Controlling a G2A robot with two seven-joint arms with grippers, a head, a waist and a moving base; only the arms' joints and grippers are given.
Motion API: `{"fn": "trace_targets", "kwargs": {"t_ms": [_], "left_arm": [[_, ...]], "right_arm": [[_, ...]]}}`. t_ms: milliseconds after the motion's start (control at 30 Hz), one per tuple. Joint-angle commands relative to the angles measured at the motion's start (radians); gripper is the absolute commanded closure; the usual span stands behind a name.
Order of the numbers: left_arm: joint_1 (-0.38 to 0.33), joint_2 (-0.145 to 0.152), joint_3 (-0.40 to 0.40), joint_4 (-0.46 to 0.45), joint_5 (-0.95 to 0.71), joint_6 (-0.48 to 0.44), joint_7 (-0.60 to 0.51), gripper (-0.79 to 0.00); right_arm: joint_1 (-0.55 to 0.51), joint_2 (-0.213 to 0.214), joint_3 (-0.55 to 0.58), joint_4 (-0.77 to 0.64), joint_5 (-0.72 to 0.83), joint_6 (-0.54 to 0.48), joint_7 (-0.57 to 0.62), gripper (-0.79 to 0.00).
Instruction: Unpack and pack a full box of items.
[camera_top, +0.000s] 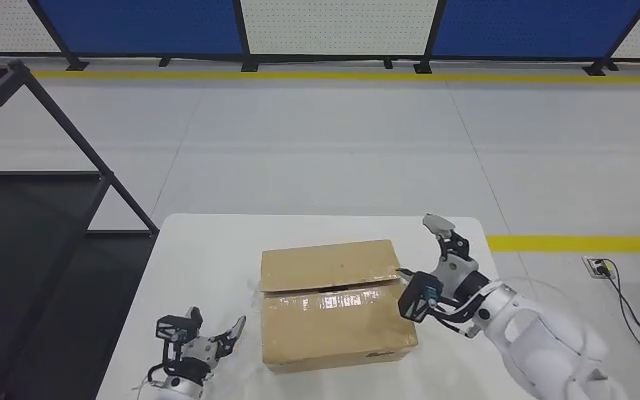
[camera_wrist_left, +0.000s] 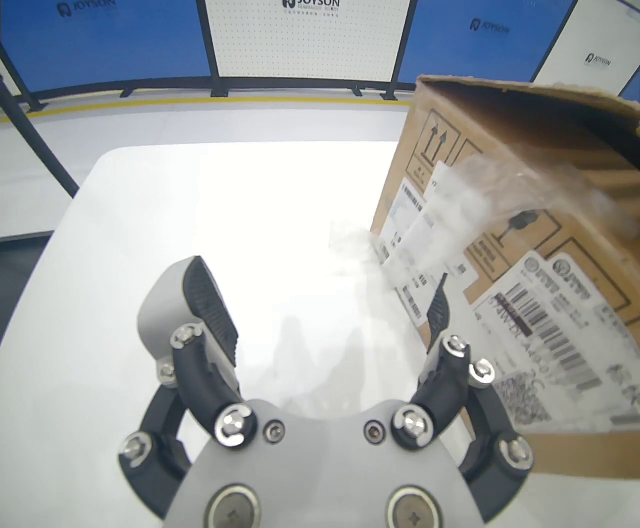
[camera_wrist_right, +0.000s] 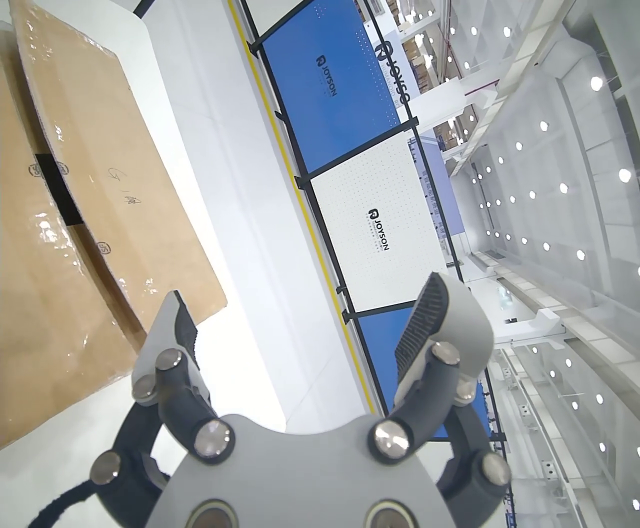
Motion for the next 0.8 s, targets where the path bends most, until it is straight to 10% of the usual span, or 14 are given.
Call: {"fn": "trace_targets", "kwargs": {"t_ms": [0, 367, 767], "left_arm": [[0.032, 0.007, -0.075, 0.066, -0.123, -0.092, 0.043, -0.785], [0.02, 0.042, -0.203, 0.243, -0.198, -0.532, 0.098, -0.785], [0.034, 0.049, -0.212, 0.203, -0.097, -0.557, 0.156, -0.785]], "right_arm": [[0.01, -0.002, -0.01, 0.011, -0.001, -0.002, -0.002, -0.785], [0.021, -0.005, -0.012, 0.077, 0.01, 0.003, -0.06, -0.785], [-0.018, 0.005, 0.031, 0.06, -0.03, -0.016, -0.134, -0.785]]}}
